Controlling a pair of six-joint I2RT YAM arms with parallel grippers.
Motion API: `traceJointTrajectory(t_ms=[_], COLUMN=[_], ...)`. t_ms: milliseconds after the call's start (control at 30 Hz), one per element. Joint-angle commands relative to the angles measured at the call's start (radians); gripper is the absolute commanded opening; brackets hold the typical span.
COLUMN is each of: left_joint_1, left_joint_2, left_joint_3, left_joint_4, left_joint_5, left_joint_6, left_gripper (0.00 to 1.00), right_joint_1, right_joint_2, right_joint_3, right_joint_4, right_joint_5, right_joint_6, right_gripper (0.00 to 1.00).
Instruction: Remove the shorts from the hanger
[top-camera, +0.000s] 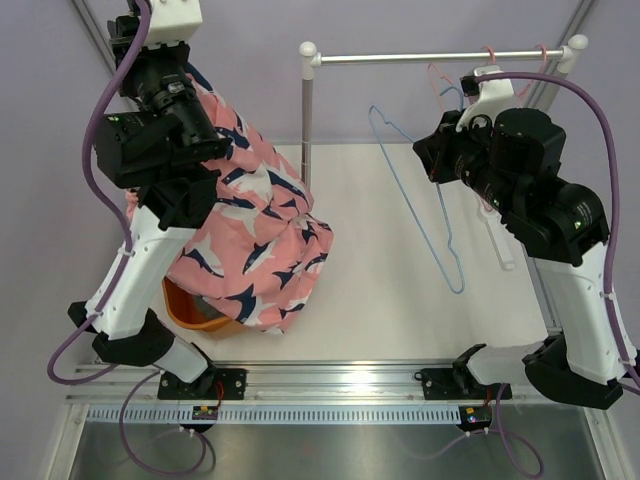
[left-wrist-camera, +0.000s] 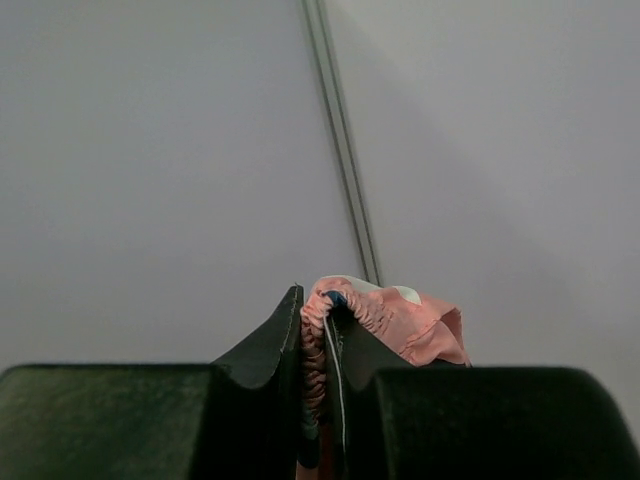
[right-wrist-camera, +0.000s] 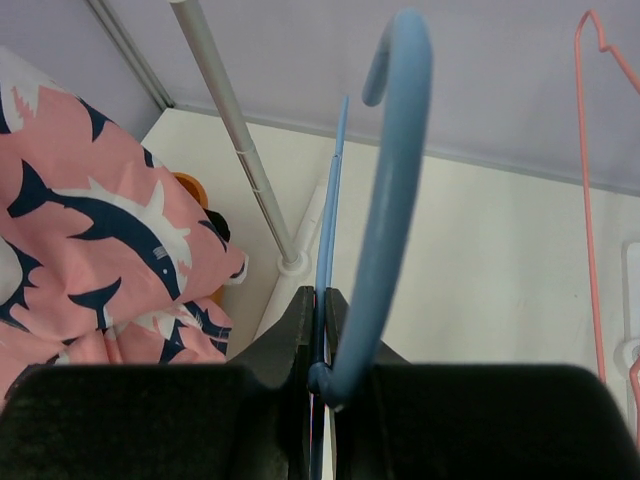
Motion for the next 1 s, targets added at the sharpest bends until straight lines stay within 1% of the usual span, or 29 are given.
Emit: traceJointTrajectory(t_ms=[0, 100, 167, 267, 300, 333, 367, 433, 533, 567, 600, 667, 700, 733, 767, 800, 867, 900, 933, 967], left_joint_1=[0.075, 0.124, 0.144, 0.190, 0.210, 0.218, 0.222, 0.230, 0.230, 0.230, 0.230, 0.230, 0.230, 0.230, 0.230, 0.228, 0.228, 0.228, 0.228, 0.228], left_joint_2=[-0.044, -0.055, -0.064, -0.102, -0.113, -0.139, -0.150, -0.173, -0.199, -0.208, -0.213, -0.221, -0.230, -0.237, -0.244, -0.253, -0.257, -0.261, -0.262, -0.264], left_joint_3=[0.046, 0.072, 0.096, 0.087, 0.069, 0.045, -0.004, -0.054, -0.141, -0.165, -0.222, -0.287, -0.319, -0.386, -0.420, -0.446, -0.483, -0.494, -0.511, -0.534], left_joint_4=[0.028, 0.022, 0.032, 0.037, 0.042, 0.073, 0.080, 0.088, 0.062, 0.027, 0.013, -0.030, -0.119, -0.170, -0.217, -0.345, -0.543, -0.625, -0.749, -0.817], left_joint_5=[0.022, 0.046, 0.064, 0.058, 0.055, 0.052, 0.052, 0.061, 0.066, 0.061, 0.054, 0.017, 0.008, -0.009, -0.020, -0.029, 0.004, 0.021, 0.041, 0.063], left_joint_6=[-0.033, -0.057, -0.067, -0.102, -0.105, -0.100, -0.099, -0.105, -0.136, -0.151, -0.181, -0.232, -0.320, -0.368, -0.420, -0.562, -0.751, -0.904, -0.970, -1.045], left_gripper=[0.13, 0.14, 0.13, 0.11, 0.11, 0.11, 0.11, 0.11, 0.11, 0.11, 0.11, 0.10, 0.09, 0.09, 0.08, 0.06, 0.04, 0.01, 0.00, 0.00], right_joint_1=[0.000, -0.002, -0.002, -0.002, -0.002, -0.002, -0.002, -0.002, 0.000, -0.002, -0.002, -0.002, -0.002, -0.002, -0.002, -0.002, -0.002, -0.002, -0.002, -0.002], right_joint_2=[0.014, 0.054, 0.095, 0.109, 0.106, 0.095, 0.091, 0.075, 0.056, 0.048, 0.037, 0.003, -0.004, -0.015, -0.020, -0.023, -0.038, -0.044, -0.058, -0.064], right_joint_3=[0.037, 0.091, 0.158, 0.177, 0.172, 0.163, 0.140, 0.119, 0.088, 0.060, 0.044, -0.010, -0.023, -0.033, -0.047, -0.053, -0.082, -0.090, -0.102, -0.124], right_joint_4=[-0.011, -0.026, -0.064, -0.073, -0.070, -0.058, -0.054, -0.035, -0.027, -0.021, -0.011, 0.019, 0.026, 0.031, 0.029, 0.029, 0.040, 0.043, 0.052, 0.055], right_joint_5=[-0.041, -0.065, -0.093, -0.113, -0.115, -0.118, -0.119, -0.127, -0.139, -0.142, -0.144, -0.151, -0.154, -0.159, -0.159, -0.162, -0.164, -0.167, -0.170, -0.170], right_joint_6=[-0.012, -0.011, -0.004, 0.000, 0.003, 0.006, 0.008, 0.012, 0.026, 0.029, 0.032, 0.043, 0.046, 0.048, 0.051, 0.051, 0.055, 0.055, 0.057, 0.057], right_gripper=[0.00, 0.00, 0.00, 0.00, 0.00, 0.00, 0.00, 0.00, 0.00, 0.00, 0.00, 0.00, 0.00, 0.00, 0.00, 0.00, 0.00, 0.00, 0.00, 0.00])
